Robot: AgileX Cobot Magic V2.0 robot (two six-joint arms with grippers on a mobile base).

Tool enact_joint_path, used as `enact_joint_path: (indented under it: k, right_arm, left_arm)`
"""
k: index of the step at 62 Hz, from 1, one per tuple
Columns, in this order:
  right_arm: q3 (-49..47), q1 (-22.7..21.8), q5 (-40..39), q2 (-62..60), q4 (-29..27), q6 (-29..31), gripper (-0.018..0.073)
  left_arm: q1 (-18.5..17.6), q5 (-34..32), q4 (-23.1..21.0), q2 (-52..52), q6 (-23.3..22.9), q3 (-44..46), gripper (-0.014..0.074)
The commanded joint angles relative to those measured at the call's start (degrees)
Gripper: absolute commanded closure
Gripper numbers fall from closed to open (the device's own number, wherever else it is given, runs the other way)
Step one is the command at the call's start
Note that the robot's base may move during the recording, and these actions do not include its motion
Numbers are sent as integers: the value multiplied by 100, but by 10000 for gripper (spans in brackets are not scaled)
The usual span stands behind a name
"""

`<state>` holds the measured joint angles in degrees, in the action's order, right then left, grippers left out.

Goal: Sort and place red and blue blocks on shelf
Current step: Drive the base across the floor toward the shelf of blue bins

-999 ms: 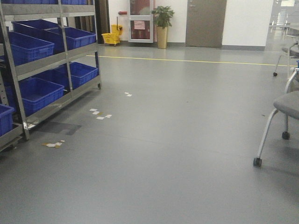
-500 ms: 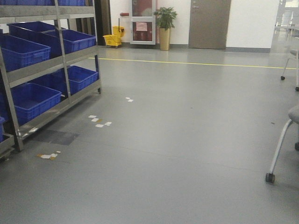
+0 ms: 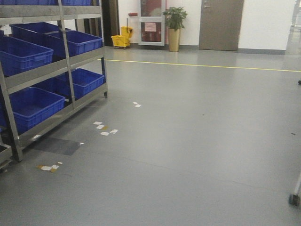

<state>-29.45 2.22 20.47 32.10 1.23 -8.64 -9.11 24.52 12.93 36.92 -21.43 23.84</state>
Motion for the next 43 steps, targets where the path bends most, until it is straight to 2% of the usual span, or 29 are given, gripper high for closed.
enact_joint_path:
  k: [1,43]
  right_arm:
    - [-153,-40,-516,8,60,53,505]
    - [-153,-40,-516,8,60,53,505]
  left_arm:
    - [9,-424,30,49,-26,202,473]
    - [9,-424,30,49,-26,202,473]
